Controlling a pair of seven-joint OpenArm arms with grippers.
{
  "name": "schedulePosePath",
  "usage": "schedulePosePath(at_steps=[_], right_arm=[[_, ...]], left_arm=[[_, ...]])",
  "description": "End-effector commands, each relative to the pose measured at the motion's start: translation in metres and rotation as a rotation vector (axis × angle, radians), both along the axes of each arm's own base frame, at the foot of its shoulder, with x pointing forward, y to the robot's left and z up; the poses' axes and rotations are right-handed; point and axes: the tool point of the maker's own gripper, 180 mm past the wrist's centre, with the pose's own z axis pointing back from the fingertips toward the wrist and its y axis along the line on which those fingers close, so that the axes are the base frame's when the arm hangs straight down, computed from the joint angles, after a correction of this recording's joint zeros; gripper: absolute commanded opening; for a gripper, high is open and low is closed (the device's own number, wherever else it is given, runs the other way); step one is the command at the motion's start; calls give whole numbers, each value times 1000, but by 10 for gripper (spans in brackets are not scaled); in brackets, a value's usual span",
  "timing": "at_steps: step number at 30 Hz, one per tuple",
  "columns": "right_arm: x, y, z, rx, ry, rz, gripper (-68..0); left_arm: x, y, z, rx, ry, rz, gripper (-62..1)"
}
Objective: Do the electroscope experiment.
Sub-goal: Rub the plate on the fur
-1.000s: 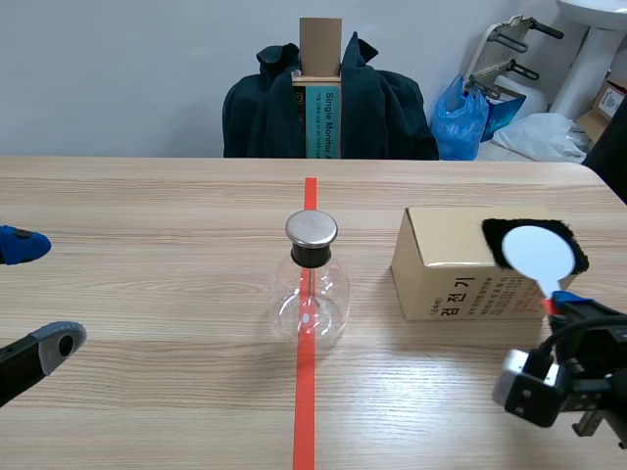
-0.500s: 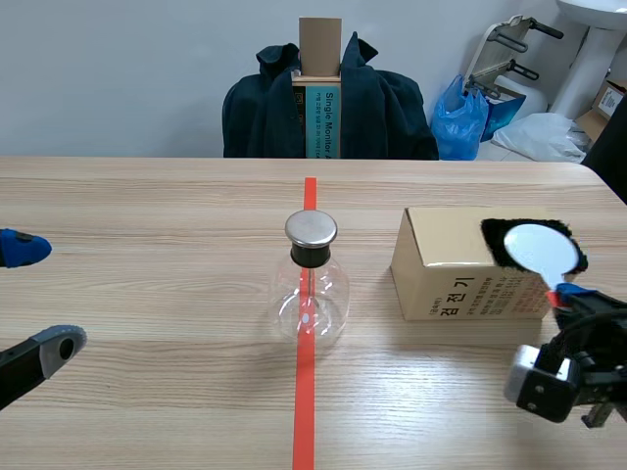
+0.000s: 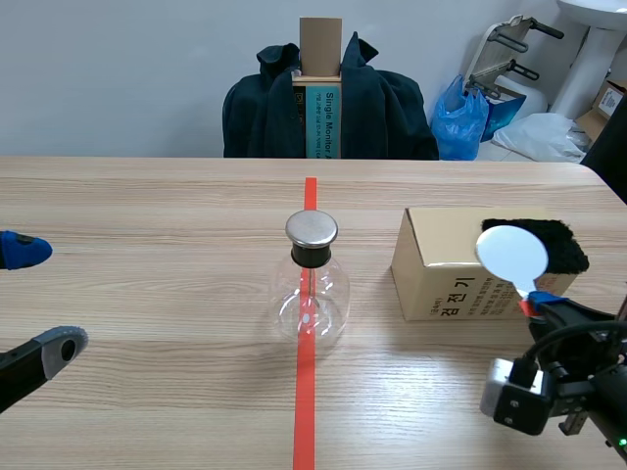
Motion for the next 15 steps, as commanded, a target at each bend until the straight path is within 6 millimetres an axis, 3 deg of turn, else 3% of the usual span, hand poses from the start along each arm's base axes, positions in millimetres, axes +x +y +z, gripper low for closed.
schedulePosePath(at_steps=[1,3,8,12,15], right_arm=[[10,-22,13,-22,-43,-88,-669],[9,-23,11,-27,-33,-85,-669],[8,8,11,0,-27,77,-669],[14,-12,19,-21,-64,-18,-669],[21,-23,38,-36,-128,-38,-669]], left_arm=[[2,-4,8,-33,-20,2,14],[2,-4,8,-33,-20,2,14],[2,-4,8,-33,-20,2,14],[2,-4,8,-33,-20,2,14],[2,-4,8,-33,-20,2,14]])
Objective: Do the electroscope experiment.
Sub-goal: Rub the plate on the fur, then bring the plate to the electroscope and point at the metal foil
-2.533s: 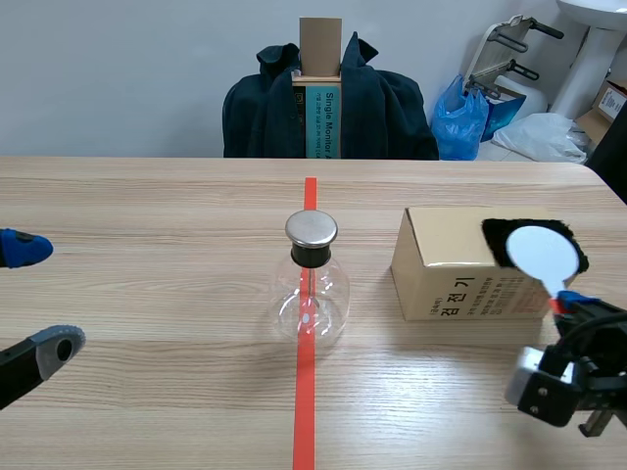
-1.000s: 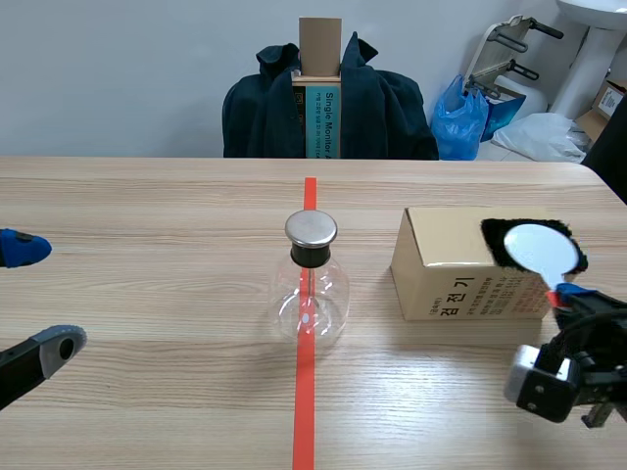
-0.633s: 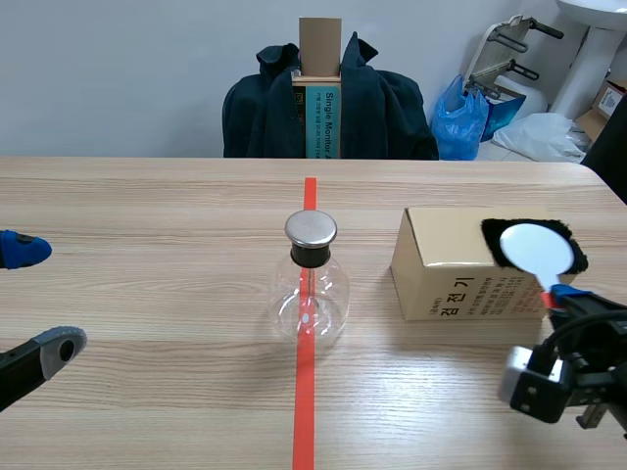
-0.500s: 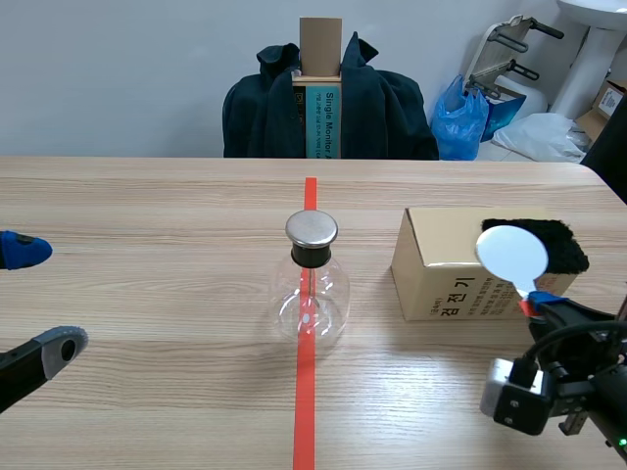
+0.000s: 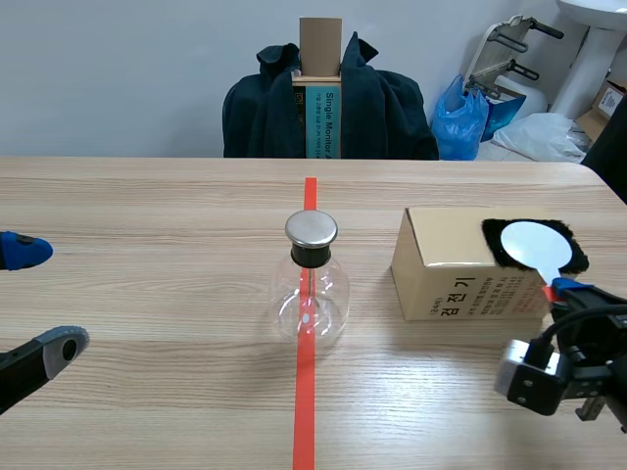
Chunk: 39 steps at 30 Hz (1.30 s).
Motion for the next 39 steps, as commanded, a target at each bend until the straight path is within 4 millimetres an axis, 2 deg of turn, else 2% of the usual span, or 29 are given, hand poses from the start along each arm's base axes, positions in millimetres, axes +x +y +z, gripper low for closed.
schedulePosePath(at_steps=[1,9,19,21,24,30,31,34,36,39], right_arm=[[15,-10,32,-11,-93,-8,-669],[35,-21,129,13,-369,-57,-669],[30,-22,231,67,-637,-67,-669],[28,-22,245,73,-673,-68,-669],[25,-22,256,81,-702,-67,-669],[25,-23,257,86,-704,-72,-669],[25,-23,257,86,-704,-72,-669],[25,-24,257,88,-705,-76,-669],[24,-24,256,91,-705,-80,-669],[24,-25,255,98,-705,-90,-669]], left_arm=[[2,-4,8,-29,-20,-1,14],[2,-4,8,-29,-20,-1,14],[2,-4,8,-29,-20,-1,14],[2,-4,8,-29,-20,-1,14],[2,-4,8,-29,-20,-1,14],[4,-4,-2,0,-7,15,14],[6,-4,-6,24,-4,19,-64],[17,-3,-18,63,-2,50,-391],[28,-7,-21,58,-13,57,-573],[45,-18,-28,56,-40,50,-581]])
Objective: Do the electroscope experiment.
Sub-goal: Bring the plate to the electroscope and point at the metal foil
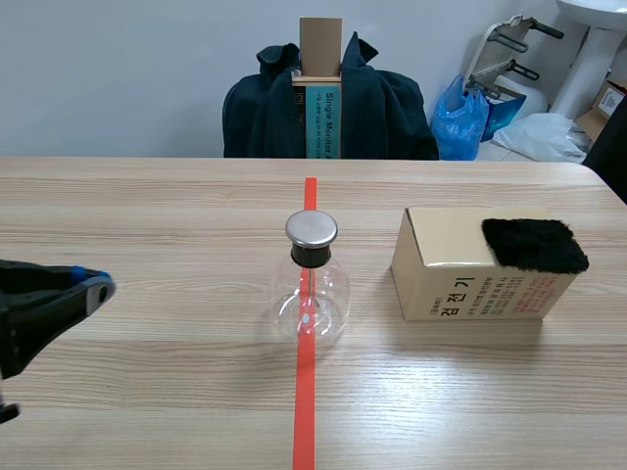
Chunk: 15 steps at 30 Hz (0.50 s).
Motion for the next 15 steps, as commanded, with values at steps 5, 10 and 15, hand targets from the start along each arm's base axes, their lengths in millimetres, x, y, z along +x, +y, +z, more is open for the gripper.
schedulePosePath(at_steps=[5,10,15], right_arm=[[0,-2,8,-5,-30,-8,-669],[0,-2,8,-5,-30,-7,-669],[0,-2,8,-6,-30,-5,-669]], left_arm=[[31,-32,-17,-31,-23,-44,-581],[44,-58,-42,-34,12,-76,-581],[51,-64,-53,-50,16,-57,-579]])
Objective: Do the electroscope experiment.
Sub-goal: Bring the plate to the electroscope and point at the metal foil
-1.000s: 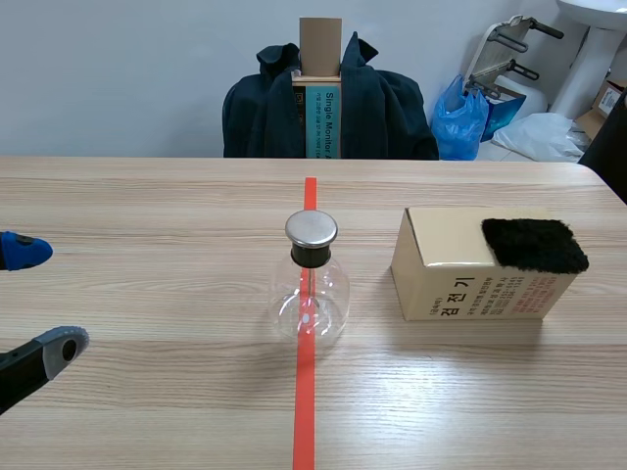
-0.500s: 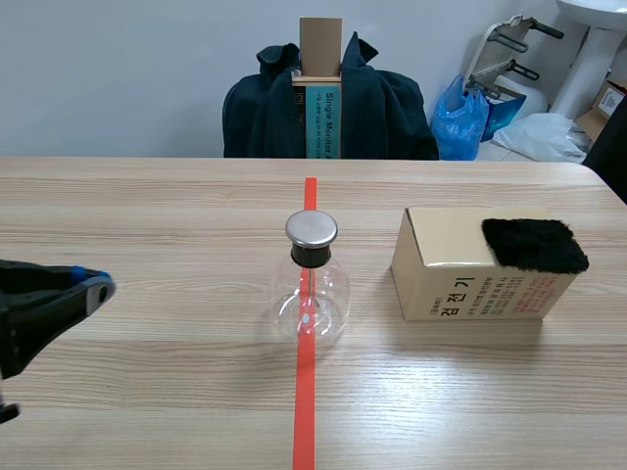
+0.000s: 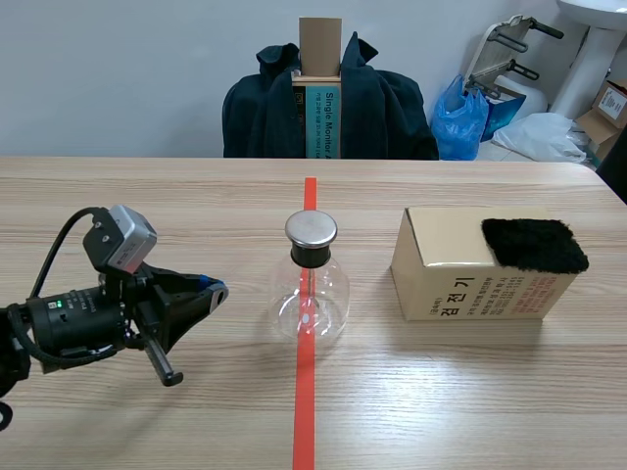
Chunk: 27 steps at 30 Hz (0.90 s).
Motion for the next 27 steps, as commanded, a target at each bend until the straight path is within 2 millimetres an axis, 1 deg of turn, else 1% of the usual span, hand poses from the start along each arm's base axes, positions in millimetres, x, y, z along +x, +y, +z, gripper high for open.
schedulePosePath(at_steps=[1,7,11,14,17,21,23,27], right_arm=[[0,0,9,-16,-31,6,-669],[2,11,5,-30,-10,56,-669],[9,24,3,-22,11,103,-669],[14,39,6,-3,-7,146,-669],[19,57,11,26,-29,193,-669],[24,88,10,52,-31,279,-669],[25,105,5,59,-8,328,-669],[27,139,-15,46,61,416,-669]], left_arm=[[7,3,12,-18,-43,18,-579],[7,3,7,2,-63,23,-579],[6,2,2,20,-63,14,-579],[6,1,0,21,-60,16,-579],[6,2,0,24,-61,16,-579],[6,2,0,25,-61,16,-579],[6,2,0,26,-61,15,-579],[5,-1,-1,27,-62,10,-579]])
